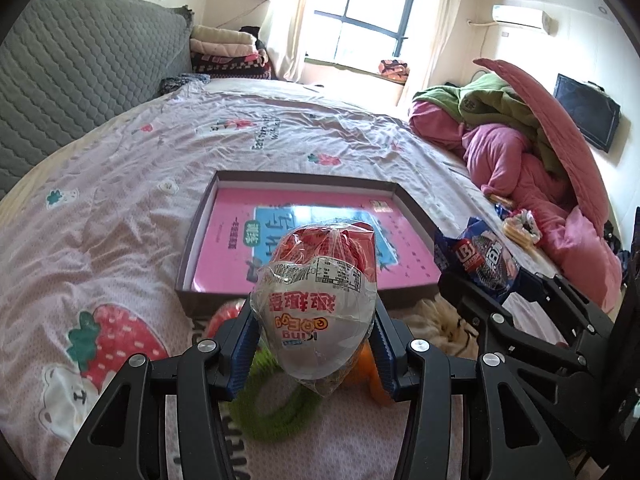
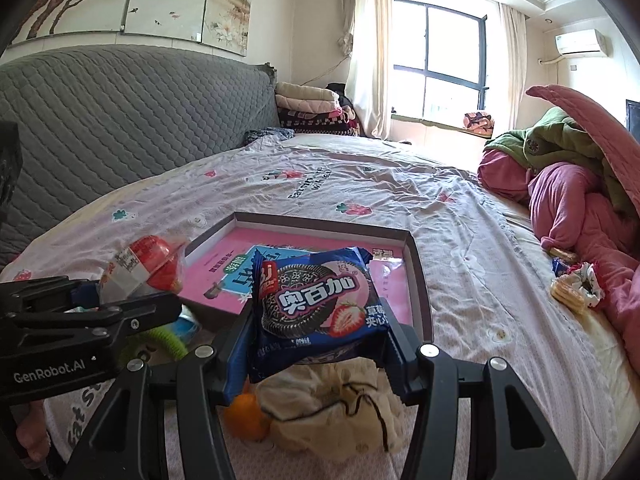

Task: Organize objects
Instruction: 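Carry the snack packet and white egg over the grey tray with both tools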

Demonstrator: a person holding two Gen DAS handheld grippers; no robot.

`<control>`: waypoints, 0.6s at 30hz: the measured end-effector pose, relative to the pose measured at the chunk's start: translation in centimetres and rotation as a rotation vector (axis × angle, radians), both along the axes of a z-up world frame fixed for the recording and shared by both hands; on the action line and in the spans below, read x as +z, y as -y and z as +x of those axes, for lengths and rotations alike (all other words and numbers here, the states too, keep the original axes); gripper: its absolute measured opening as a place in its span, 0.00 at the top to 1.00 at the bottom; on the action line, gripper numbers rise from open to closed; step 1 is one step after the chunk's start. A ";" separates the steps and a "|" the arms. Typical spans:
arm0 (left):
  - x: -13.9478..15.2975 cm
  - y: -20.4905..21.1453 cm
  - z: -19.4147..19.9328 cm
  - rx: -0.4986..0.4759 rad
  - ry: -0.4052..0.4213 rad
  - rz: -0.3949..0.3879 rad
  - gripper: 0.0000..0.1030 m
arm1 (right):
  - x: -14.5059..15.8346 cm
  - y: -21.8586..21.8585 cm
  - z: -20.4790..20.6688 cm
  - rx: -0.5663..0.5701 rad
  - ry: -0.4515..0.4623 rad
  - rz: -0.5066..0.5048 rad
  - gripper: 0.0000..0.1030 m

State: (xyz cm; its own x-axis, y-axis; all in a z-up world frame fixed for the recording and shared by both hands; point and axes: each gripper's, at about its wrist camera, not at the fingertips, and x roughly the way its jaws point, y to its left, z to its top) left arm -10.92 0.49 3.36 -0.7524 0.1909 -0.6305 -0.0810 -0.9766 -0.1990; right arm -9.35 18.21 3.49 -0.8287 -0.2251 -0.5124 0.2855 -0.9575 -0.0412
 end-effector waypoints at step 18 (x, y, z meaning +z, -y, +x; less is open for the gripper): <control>-1.1 1.1 -6.0 0.013 0.041 -0.023 0.49 | -1.4 -0.6 -5.0 -0.015 0.085 -0.008 0.46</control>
